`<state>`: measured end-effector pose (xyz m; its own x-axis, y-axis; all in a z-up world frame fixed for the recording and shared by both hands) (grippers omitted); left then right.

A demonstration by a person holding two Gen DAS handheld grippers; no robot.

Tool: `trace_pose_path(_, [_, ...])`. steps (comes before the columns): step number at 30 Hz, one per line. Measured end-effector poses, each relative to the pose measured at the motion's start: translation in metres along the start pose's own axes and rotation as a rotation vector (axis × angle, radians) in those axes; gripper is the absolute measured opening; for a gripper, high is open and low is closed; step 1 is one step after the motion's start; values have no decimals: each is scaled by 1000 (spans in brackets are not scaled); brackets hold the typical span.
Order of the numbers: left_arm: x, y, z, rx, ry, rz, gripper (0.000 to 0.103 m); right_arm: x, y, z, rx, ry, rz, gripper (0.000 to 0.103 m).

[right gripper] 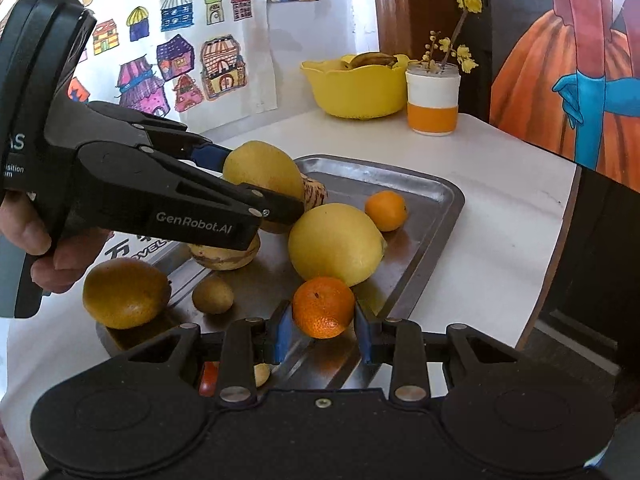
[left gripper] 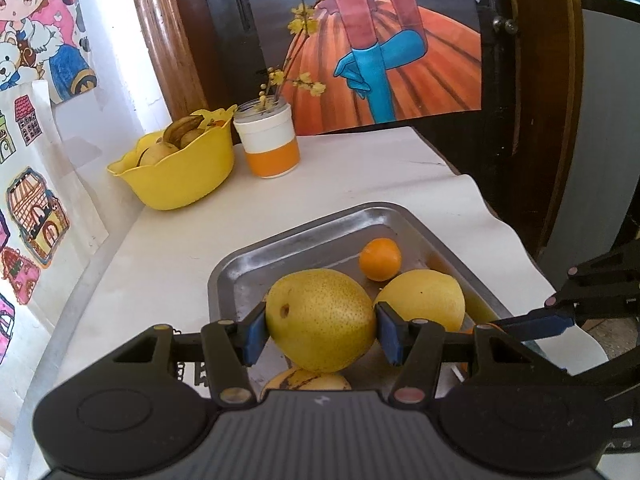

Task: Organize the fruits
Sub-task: 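Lower the pear and orange onto the metal tray and open both tools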

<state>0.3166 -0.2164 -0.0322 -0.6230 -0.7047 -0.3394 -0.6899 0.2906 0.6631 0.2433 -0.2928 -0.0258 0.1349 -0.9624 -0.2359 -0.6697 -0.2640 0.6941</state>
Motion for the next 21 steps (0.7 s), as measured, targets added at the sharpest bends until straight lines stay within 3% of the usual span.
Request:
trace_pose_path(9, [-12, -18, 12, -61, 22, -16, 60, -3, -11, -3, 11, -9, 14, 35])
trace_pose_path(19, [-10, -18, 10, -60, 11, -2, 61, -6, -14, -8, 34, -23, 37, 37])
trace_pose_path(21, [-11, -16, 9, -48, 14, -3, 66, -6, -12, -9, 43, -26, 43, 39])
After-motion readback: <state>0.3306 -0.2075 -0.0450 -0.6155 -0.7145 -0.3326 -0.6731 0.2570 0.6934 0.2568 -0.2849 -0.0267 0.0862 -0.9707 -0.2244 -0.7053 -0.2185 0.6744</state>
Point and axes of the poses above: each gripper's, at about its wrist camera, not at the fingertips, and y roughly against the way its jaws point, x to its right, z to its underside, the point moved 10 cm from there along -y, roughly the way its jaws point, and after that the axes turned 12 degrees about -y, right-handed, at the moved point
